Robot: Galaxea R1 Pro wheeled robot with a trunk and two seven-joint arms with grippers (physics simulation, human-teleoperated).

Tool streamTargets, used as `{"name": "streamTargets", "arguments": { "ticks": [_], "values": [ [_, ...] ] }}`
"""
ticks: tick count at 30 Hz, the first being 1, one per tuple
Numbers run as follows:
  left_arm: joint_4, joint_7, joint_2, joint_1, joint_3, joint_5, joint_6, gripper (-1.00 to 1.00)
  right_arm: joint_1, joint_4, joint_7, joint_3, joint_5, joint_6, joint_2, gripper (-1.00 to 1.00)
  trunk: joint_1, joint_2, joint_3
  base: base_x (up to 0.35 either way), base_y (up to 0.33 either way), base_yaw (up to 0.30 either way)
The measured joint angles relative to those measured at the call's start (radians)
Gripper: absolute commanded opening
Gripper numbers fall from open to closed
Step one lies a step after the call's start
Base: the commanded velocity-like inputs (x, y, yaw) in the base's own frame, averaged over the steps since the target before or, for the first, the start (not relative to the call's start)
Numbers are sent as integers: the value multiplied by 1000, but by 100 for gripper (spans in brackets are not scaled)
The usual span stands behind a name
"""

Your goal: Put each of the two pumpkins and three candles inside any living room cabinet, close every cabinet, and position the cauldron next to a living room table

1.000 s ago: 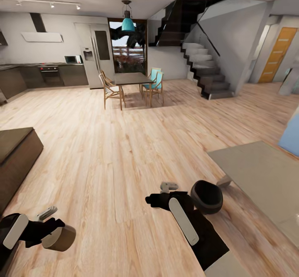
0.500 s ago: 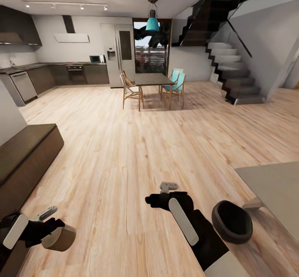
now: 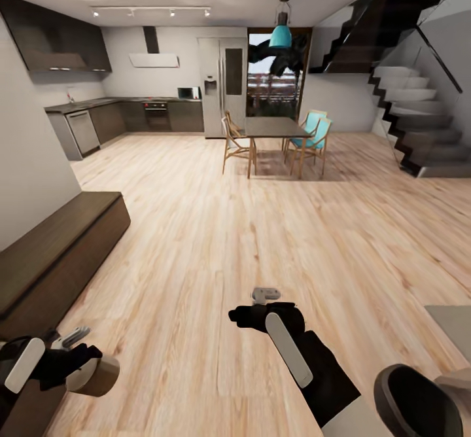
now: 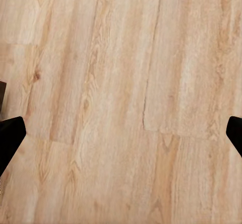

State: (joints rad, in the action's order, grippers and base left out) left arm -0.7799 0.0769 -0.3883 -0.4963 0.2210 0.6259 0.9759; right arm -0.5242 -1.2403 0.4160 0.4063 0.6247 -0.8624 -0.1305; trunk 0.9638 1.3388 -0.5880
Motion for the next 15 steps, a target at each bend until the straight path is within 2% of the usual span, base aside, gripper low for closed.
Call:
{"name": "streamTargets", "arguments": {
  "ticks": [7,15],
  "values": [
    [0,0,0,0,0,0,0,-100,0,0,0,0,0,0,0,100,0,0,0,331,-14,281],
    [0,0,1,0,0,2,-2,-100,0,-12,-2,-1,1,0,2,100,0,0,0,331,-80,47]
  ]
}}
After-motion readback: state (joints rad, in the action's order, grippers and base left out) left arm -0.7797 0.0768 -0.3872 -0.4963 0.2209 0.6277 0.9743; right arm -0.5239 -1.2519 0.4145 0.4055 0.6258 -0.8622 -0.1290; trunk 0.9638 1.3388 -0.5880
